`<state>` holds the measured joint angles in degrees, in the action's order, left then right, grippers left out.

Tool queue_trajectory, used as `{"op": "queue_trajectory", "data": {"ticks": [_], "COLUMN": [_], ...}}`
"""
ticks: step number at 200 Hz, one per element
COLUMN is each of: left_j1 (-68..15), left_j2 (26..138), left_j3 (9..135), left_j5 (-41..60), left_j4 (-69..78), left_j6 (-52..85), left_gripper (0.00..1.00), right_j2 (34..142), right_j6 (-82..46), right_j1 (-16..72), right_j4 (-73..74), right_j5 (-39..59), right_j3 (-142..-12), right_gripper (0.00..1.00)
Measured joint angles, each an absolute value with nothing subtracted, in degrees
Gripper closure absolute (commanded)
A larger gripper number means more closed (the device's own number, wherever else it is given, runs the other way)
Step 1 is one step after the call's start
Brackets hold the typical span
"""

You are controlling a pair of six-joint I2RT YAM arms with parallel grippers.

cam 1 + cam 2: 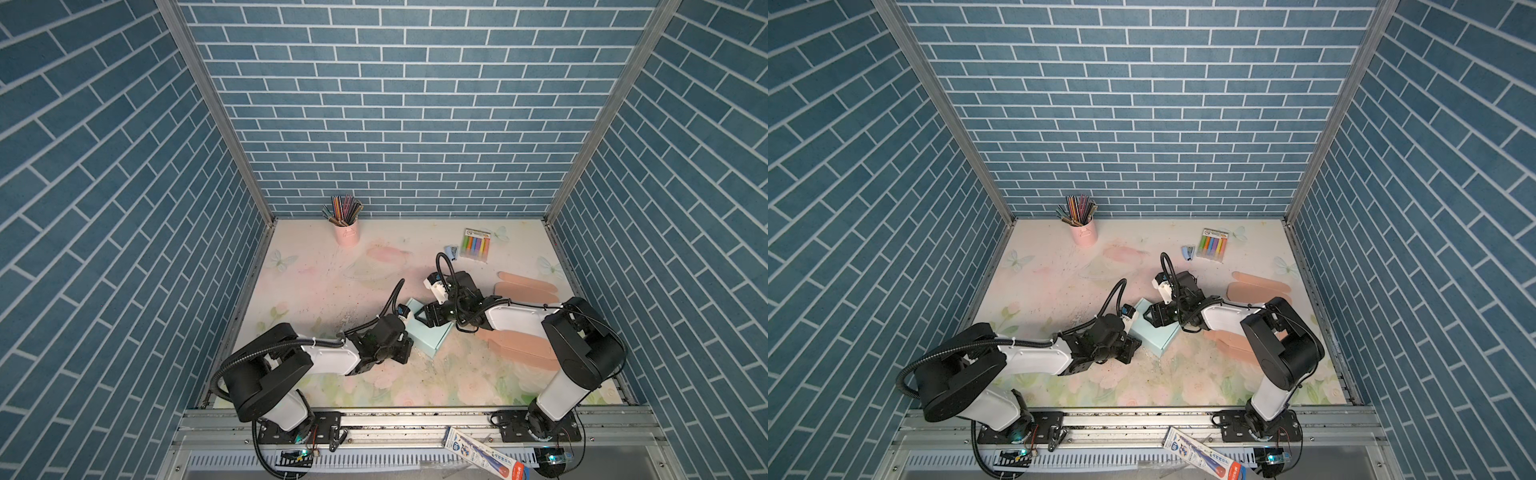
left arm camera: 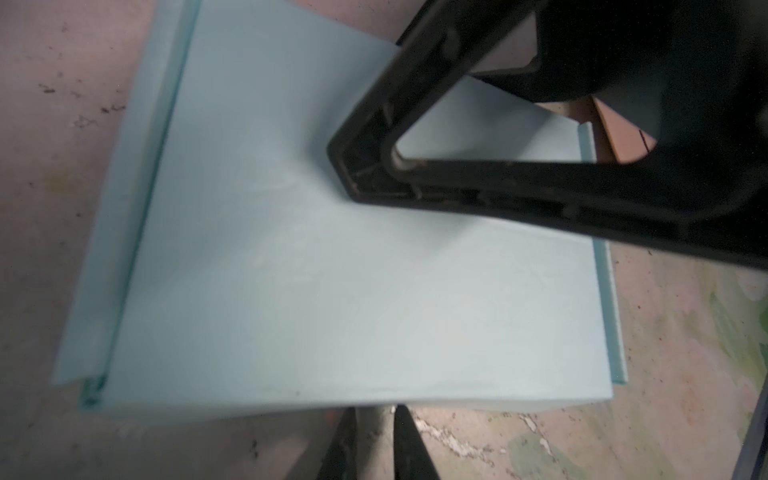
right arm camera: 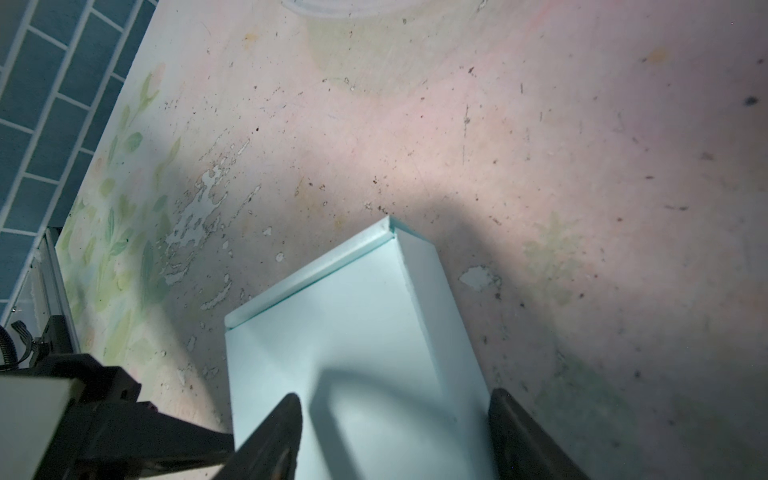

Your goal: Fold the paper box

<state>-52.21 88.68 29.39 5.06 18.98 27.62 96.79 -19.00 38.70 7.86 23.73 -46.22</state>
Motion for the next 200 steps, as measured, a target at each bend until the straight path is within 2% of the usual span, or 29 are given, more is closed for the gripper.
{"op": "queue_trajectory", "data": {"ticks": [29,60,200], "left_j1": [-51.42,-50.92,-49.10], "left_j2": [89.01,89.01,89.27], "left_j3": [29.89,30.26,30.61], "left_j5": [5.23,5.21,5.85], "left_j4": [18.52,17.93,17.61], "left_j6": [26.92,26.09,23.97], "left_gripper": [0.74,0.71,0.69], "right_j2": [97.32,97.89,100.38], "right_j6": [-19.00,-19.05,-19.07], "right_j1": [38.74,38.79,39.55], "right_j4": [8.93,10.35,15.00], "right_j5": [23.88,24.25,25.67], "right_j3": [-46.22,-46.22,-47.42], "right_gripper": [0.29,0.28,0.29]}}
